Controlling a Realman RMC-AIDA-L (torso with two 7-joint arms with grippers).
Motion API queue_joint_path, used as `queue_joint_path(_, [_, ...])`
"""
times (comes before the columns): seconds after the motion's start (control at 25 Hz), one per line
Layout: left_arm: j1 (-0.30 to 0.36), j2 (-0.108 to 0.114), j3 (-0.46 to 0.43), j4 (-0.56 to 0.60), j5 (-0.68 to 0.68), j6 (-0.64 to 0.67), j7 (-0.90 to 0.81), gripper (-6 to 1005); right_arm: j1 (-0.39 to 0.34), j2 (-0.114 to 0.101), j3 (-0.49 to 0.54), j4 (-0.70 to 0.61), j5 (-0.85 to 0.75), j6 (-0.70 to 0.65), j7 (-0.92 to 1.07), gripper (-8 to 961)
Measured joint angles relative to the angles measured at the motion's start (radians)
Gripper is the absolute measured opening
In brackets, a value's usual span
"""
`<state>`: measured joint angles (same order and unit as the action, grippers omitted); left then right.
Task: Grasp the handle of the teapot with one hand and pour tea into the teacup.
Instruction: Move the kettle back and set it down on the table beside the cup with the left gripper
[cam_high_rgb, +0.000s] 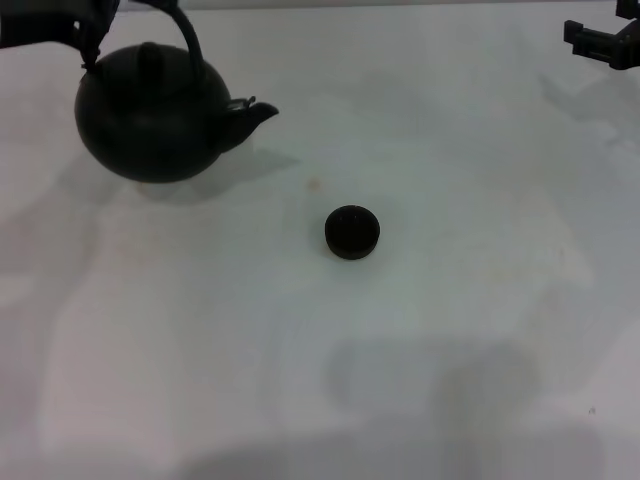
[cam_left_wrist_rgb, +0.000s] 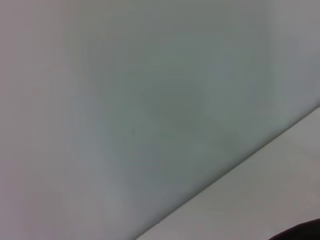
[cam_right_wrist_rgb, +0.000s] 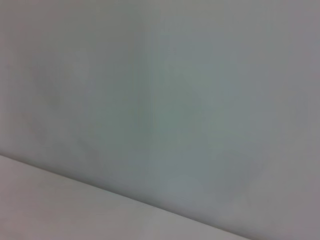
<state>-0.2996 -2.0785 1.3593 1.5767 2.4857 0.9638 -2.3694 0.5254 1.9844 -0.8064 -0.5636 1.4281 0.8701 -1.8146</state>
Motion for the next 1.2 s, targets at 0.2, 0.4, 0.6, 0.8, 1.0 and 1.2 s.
queue_joint_path(0.2, [0.029,0.0,0.007,-0.017,-0.028,-0.045,0.007,122,-0.002,0.001,0.001,-0.001,0.0,0.006,0.0,856])
queue_joint_path(0.4, [0.039,0.0,0.006,-0.056,-0.06,-0.082,0.027,123,-0.006,0.003,0.001,-0.001,0.001,0.006,0.0,856])
queue_joint_path(0.6, [0.054,0.0,0.007,-0.065,-0.066,-0.115,0.041,123,-0.007,0.003,0.001,0.002,0.002,0.006,0.0,856])
queue_joint_path(0.8, [0.062,0.0,0.008,-0.076,-0.068,-0.142,0.042,123,-0.005,0.002,0.001,0.0,0.002,0.005,0.0,856])
queue_joint_path(1.0, [0.065,0.0,0.018,-0.106,-0.079,-0.176,0.043,123,0.002,0.002,0.001,0.002,0.002,0.001,0.0,856])
queue_joint_path(1.2, [0.069,0.0,0.033,-0.131,-0.081,-0.217,0.045,123,0.004,0.003,0.001,0.002,0.002,-0.003,0.0,856])
